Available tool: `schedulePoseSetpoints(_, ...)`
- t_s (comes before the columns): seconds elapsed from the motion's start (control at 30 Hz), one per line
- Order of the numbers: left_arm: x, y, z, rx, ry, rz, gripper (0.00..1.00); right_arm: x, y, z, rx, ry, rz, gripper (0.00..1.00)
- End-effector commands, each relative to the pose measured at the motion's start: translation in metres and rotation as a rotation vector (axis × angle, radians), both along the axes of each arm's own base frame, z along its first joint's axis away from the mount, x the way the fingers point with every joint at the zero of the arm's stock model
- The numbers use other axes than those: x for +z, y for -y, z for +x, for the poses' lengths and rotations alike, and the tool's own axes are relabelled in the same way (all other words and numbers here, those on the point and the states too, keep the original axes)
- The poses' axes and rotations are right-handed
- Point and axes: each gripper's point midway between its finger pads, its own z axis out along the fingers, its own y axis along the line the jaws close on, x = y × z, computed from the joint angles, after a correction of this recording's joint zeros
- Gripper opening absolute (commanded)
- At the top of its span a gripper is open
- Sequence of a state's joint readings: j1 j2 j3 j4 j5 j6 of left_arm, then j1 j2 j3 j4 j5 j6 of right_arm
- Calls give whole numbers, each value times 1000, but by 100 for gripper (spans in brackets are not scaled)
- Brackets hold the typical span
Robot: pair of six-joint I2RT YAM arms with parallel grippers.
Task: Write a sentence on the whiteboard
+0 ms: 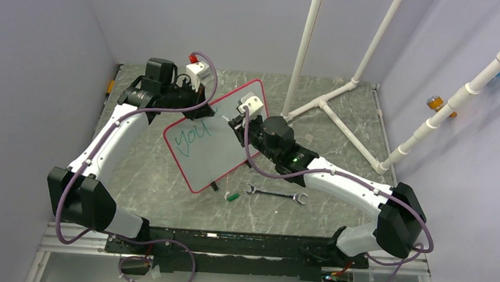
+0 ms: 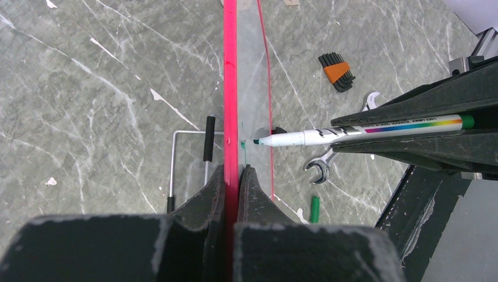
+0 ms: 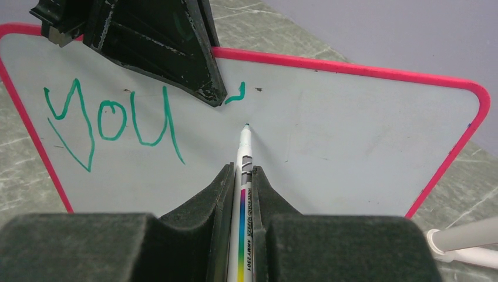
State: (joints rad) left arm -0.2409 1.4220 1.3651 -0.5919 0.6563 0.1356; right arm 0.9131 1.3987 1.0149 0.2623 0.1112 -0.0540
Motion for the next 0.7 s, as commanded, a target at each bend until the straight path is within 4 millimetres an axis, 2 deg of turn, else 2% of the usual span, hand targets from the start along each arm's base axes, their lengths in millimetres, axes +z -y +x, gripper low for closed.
schedulePoseSetpoints(0.0, -29, -32, 17, 64, 77, 205, 0, 33, -2, 8, -21, 65, 53, 0)
schedulePoseSetpoints(0.4, -29, -32, 17, 63, 77, 205, 0, 40, -4, 12, -28, 76, 69, 0)
schedulePoseSetpoints(0.67, -29, -31, 17, 63, 76, 205, 0, 33, -6, 14, -29, 66, 60, 0)
